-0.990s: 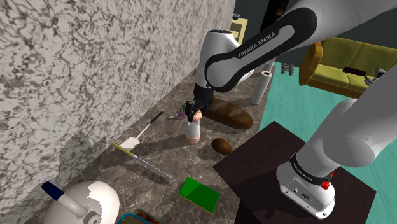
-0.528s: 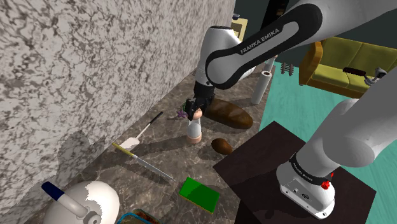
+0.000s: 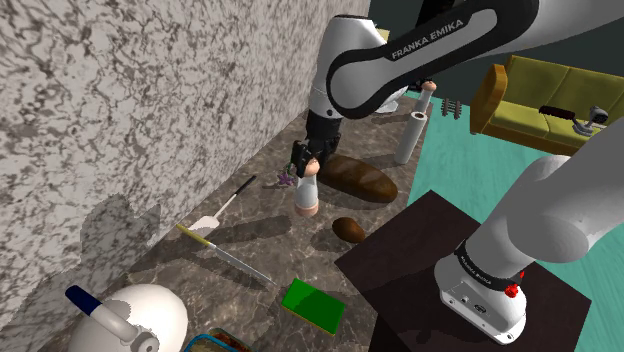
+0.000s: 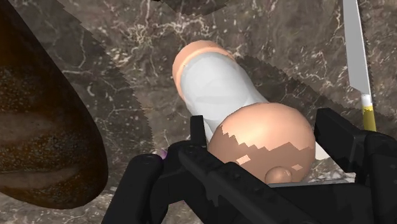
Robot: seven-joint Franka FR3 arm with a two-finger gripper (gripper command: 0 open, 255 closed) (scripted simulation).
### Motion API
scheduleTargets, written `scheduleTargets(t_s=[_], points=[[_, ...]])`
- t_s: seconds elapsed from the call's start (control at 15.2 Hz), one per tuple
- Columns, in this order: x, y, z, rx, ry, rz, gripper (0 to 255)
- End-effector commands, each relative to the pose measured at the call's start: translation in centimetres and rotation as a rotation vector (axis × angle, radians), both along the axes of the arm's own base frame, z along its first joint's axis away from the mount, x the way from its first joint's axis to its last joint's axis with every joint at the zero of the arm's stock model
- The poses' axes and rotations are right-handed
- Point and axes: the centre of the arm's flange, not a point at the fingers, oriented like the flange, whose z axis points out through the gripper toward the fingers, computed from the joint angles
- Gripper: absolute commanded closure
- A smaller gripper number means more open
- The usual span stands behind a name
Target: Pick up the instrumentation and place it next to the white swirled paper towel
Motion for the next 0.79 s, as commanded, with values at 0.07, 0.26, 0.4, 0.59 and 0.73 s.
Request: scheduleTargets(t_s=[0.07, 0.26, 0.4, 0.59, 0.73], points=[[0.0, 0.1, 1.6, 0.000, 0.000, 0.000, 255], [0.0, 0.1, 3.2, 0.000, 0.000, 0.000, 255], [0.0, 0.1, 4.3, 0.000, 0.000, 0.000, 255], [0.0, 0.1, 5.9, 0.000, 0.000, 0.000, 255], [0.0, 0.1, 6.9, 0.000, 0.000, 0.000, 255]])
